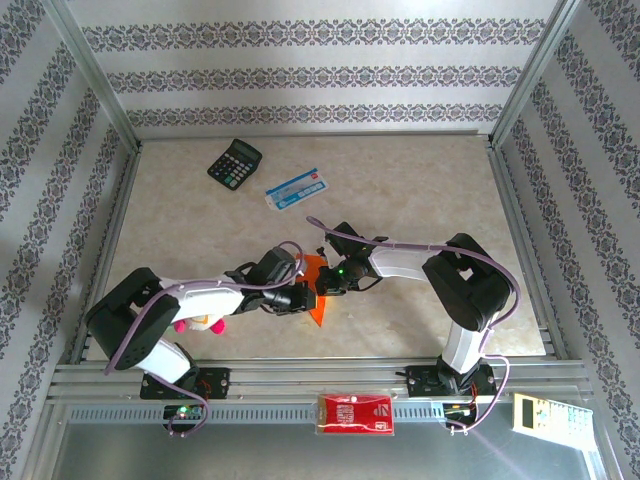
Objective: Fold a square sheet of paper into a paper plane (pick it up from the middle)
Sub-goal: Third fold the triangle at the center of the table.
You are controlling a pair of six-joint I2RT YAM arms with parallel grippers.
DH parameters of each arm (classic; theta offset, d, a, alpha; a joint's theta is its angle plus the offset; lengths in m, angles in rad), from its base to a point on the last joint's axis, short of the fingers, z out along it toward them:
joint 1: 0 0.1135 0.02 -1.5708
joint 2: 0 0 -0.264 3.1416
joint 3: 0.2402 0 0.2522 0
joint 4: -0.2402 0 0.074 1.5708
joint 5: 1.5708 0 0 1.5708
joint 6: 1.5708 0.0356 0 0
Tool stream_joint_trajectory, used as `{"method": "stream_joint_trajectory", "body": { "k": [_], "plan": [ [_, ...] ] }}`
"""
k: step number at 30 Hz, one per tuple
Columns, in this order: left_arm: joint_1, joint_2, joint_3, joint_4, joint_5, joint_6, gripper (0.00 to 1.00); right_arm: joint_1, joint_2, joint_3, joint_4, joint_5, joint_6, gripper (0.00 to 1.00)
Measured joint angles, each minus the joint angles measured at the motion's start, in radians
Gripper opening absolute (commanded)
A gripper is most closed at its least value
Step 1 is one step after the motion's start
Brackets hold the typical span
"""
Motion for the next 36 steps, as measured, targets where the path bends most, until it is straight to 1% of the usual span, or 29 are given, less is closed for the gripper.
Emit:
{"method": "stream_joint_trajectory", "body": {
  "k": [7, 14, 17, 23, 27, 36],
  "plan": [
    [0.007, 0.067, 0.000, 0.003, 0.006, 0.011, 0.10, 0.000, 0.000, 0.000, 0.000, 0.000, 0.000, 0.00],
    [0.008, 0.068, -0.002, 0.008, 0.008, 0.011, 0.09, 0.000, 0.000, 0.000, 0.000, 0.000, 0.000, 0.00],
    [0.008, 0.068, -0.010, 0.020, 0.008, 0.011, 0.07, 0.000, 0.000, 0.000, 0.000, 0.000, -0.004, 0.00],
    [0.014, 0.066, -0.036, 0.066, 0.017, 0.010, 0.06, 0.000, 0.006, 0.019, -0.027, 0.000, -0.020, 0.06],
    [0.014, 0.066, -0.040, 0.079, 0.019, 0.010, 0.06, 0.000, 0.009, 0.039, -0.066, 0.010, -0.034, 0.13],
    [0.014, 0.068, -0.040, 0.081, 0.020, 0.010, 0.05, -0.012, 0.001, 0.111, -0.204, 0.098, -0.083, 0.21]
  ]
}}
